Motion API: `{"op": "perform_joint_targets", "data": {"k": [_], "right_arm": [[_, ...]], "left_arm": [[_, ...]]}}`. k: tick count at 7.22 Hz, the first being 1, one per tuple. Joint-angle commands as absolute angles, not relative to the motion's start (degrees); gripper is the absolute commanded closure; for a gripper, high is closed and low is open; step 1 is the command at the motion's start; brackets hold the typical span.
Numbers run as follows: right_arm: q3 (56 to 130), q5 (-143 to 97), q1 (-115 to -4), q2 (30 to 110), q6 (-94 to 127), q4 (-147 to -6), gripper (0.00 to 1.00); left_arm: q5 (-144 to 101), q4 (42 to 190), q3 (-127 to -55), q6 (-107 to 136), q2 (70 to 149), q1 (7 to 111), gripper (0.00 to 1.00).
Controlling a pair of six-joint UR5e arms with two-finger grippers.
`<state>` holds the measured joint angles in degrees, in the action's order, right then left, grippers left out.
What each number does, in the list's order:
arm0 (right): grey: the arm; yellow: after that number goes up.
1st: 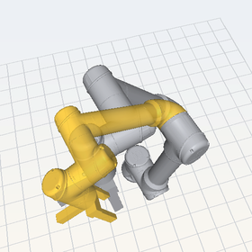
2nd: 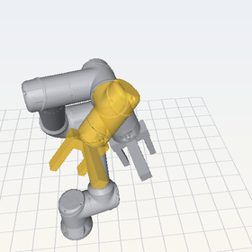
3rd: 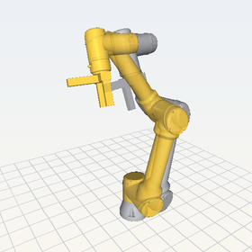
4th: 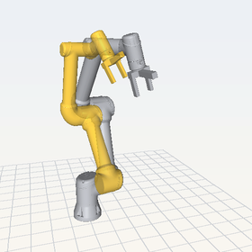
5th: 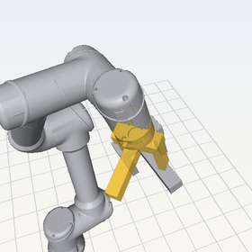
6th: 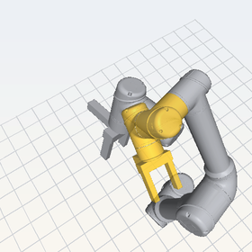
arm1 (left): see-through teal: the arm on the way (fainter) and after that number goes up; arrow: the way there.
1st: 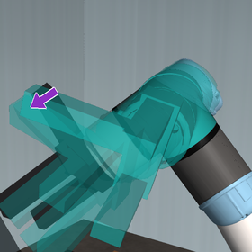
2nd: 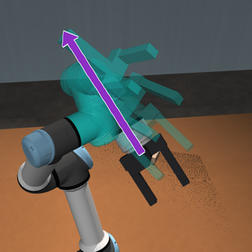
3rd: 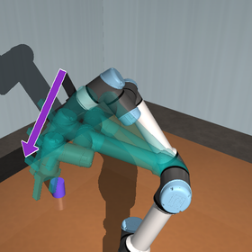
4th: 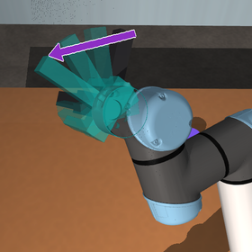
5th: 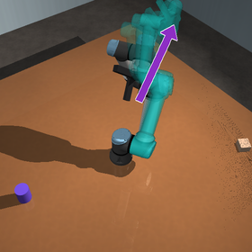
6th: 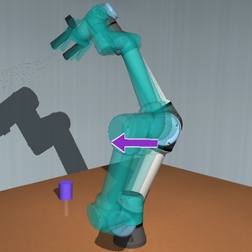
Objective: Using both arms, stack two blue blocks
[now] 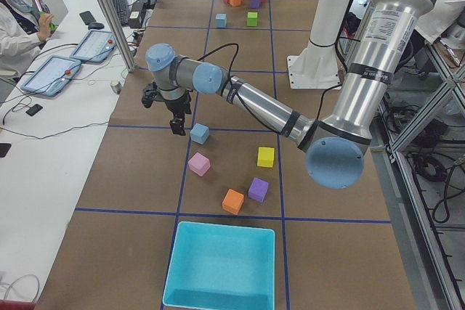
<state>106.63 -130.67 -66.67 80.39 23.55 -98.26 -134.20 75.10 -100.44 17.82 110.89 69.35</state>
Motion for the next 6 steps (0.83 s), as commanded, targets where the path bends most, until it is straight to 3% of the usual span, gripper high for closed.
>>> {"op": "perform_joint_targets", "data": {"k": [1,4,6], "right_arm": [[104.95,-127.37,-58.39,77.00,35.05,-94.16,0.01],[97.50,-127.18,-57.48,74.98,37.61,-86.16,0.00],[92.75,-126.65,-56.52,73.58,40.76,-80.71,0.01]], "left_arm": [[-132.54,80.65,-98.36,22.04,111.89,65.14,0.00],[-132.54,94.10,-90.46,27.59,112.06,61.54,0.00],[-130.28,94.66,-89.03,27.86,113.29,60.21,0.00]]}}
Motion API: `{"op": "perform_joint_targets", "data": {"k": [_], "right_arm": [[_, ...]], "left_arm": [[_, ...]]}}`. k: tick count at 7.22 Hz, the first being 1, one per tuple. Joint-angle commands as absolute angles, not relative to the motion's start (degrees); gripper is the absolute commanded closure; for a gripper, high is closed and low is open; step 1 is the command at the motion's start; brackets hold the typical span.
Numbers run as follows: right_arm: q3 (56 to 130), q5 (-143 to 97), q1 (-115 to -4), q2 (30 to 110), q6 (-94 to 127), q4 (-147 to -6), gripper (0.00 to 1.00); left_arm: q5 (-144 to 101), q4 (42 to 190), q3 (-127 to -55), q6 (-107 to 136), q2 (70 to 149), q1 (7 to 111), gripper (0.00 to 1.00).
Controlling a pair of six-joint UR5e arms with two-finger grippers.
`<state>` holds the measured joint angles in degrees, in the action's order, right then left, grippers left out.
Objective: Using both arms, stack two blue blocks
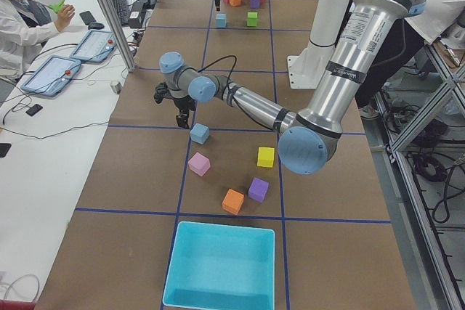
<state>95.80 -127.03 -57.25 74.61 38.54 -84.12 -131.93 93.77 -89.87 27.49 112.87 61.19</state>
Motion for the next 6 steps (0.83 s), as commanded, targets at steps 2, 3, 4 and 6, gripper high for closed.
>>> {"op": "perform_joint_targets", "data": {"k": [2,3,4,6], "right_arm": [[92.46,-124.72,-54.67,73.48,44.29,-78.75,0.01],[92.37,-124.63,-54.49,73.56,44.38,-78.75,0.01],[92.46,-124.45,-54.32,73.56,44.99,-78.75,0.01],[92.46,-123.67,-53.79,73.65,45.35,-78.75,0.01]], "left_arm": [[-127.18,95.71,-88.68,27.69,113.20,58.36,0.00],[-127.09,98.67,-86.85,27.69,112.94,57.75,0.00],[-127.09,103.40,-83.96,28.21,112.68,57.14,0.00],[-127.18,104.24,-83.67,30.23,112.76,56.87,0.00]]}}
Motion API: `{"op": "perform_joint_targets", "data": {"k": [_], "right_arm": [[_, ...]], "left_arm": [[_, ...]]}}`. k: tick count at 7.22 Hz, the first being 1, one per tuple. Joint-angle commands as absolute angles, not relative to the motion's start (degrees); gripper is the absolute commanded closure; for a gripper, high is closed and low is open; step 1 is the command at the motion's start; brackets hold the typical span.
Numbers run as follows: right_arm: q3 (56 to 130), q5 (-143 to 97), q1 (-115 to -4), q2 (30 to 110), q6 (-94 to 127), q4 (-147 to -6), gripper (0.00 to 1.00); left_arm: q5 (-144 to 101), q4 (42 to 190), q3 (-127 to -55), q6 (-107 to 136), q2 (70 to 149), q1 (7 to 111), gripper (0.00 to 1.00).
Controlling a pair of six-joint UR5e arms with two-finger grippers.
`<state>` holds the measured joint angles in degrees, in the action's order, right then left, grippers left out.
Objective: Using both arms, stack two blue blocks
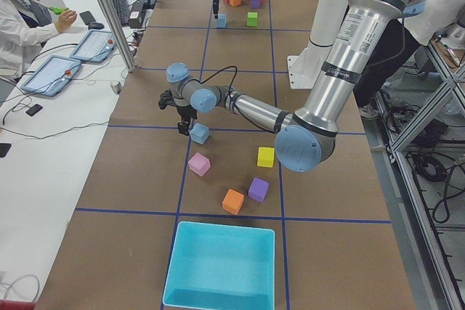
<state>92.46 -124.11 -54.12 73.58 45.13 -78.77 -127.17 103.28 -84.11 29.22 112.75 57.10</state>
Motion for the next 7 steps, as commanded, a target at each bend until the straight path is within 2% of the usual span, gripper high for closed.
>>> {"op": "perform_joint_targets", "data": {"k": [1,5,7], "right_arm": [[92.20,-122.97,-53.35,74.78,45.35,-77.53,0.01],[91.85,-119.36,-50.71,76.46,46.23,-75.69,0.01],[88.00,-119.35,-50.45,77.17,46.32,-69.19,0.06]], "left_arm": [[-127.18,104.24,-83.58,30.23,112.59,56.78,0.00],[-127.18,104.24,-83.67,30.50,112.41,56.43,0.00],[-127.09,104.24,-83.67,30.41,112.15,55.82,0.00]]}}
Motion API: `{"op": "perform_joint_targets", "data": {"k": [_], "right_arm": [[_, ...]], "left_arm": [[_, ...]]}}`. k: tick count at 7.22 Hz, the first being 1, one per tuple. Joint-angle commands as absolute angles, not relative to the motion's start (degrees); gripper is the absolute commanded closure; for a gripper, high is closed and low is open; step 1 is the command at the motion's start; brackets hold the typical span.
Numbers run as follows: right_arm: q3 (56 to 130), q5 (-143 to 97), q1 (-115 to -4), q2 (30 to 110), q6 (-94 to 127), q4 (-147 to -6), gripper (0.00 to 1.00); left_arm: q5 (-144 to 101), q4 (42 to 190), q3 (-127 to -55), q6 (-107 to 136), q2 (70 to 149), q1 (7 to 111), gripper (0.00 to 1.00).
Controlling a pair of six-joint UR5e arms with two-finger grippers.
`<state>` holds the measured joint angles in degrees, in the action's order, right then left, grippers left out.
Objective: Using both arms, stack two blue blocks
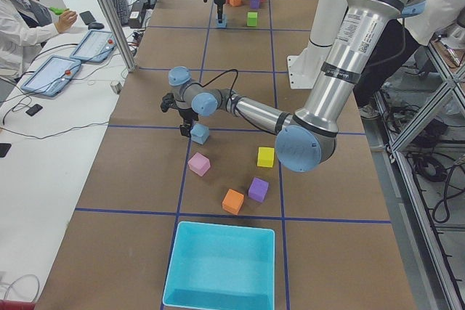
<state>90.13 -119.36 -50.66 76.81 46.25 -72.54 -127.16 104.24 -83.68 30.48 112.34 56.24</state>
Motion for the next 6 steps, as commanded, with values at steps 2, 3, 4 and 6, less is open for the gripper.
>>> {"op": "perform_joint_targets", "data": {"k": [2,3,4,6], "right_arm": [[88.15,-119.36,-50.45,77.17,46.41,-69.08,0.14],[88.15,-119.36,-50.28,77.17,46.41,-69.08,0.17],[88.33,-119.36,-50.19,77.17,46.41,-69.08,0.18],[90.16,-119.88,-50.19,76.38,46.41,-69.52,0.25]], "left_arm": [[-127.00,104.41,-83.76,30.23,111.80,55.20,0.00],[-127.00,104.41,-83.85,30.41,111.62,54.50,0.00],[-126.91,104.50,-84.02,30.50,111.10,54.06,0.00],[-126.91,104.50,-84.46,30.50,111.09,53.97,0.01]]}}
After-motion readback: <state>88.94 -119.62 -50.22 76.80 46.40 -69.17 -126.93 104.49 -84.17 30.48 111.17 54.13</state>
